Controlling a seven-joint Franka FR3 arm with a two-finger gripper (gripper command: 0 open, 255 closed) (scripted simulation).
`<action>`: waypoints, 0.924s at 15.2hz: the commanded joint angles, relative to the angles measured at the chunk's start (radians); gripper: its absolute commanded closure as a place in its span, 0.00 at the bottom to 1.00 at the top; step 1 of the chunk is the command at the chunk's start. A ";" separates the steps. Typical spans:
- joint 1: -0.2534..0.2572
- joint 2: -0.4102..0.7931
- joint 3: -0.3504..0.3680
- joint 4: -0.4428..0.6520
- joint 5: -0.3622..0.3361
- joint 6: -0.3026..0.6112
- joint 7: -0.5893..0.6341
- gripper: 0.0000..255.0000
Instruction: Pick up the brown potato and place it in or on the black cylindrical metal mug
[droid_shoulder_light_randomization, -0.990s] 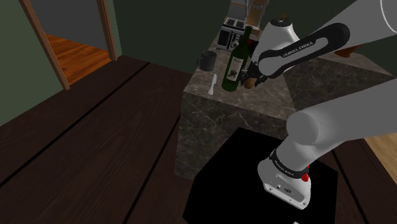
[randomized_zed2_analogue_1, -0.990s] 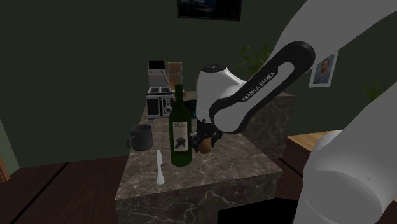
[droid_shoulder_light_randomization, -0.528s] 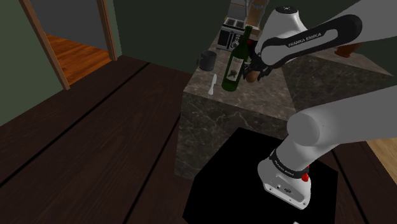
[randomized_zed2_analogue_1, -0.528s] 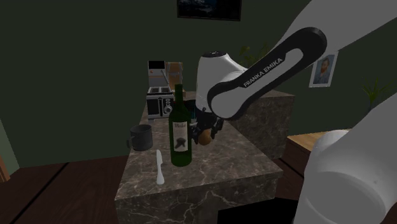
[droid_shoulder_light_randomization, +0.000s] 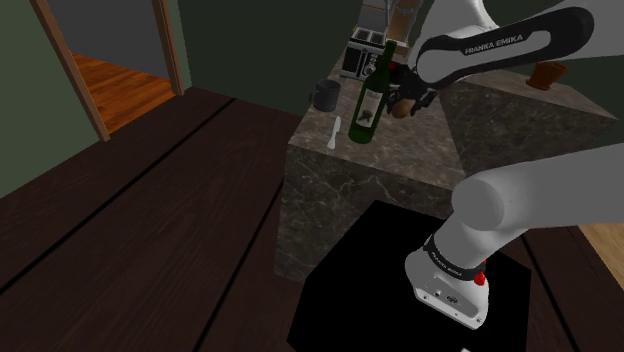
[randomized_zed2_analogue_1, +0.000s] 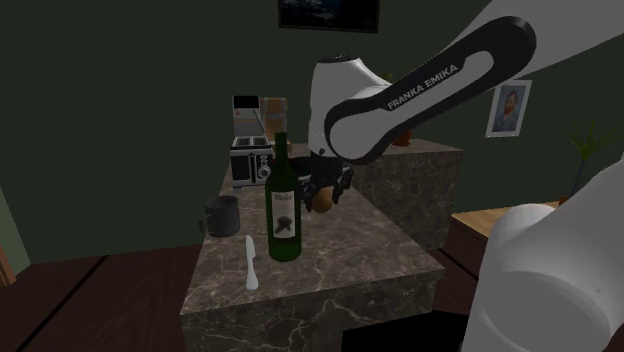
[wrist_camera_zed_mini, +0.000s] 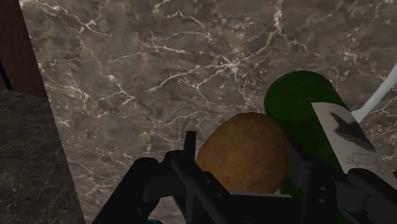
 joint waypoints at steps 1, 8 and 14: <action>0.005 -0.010 0.001 0.021 0.009 -0.032 -0.008 1.00; 0.017 -0.044 0.003 0.095 0.032 -0.137 -0.035 1.00; 0.035 0.169 0.045 0.256 0.043 -0.097 0.023 1.00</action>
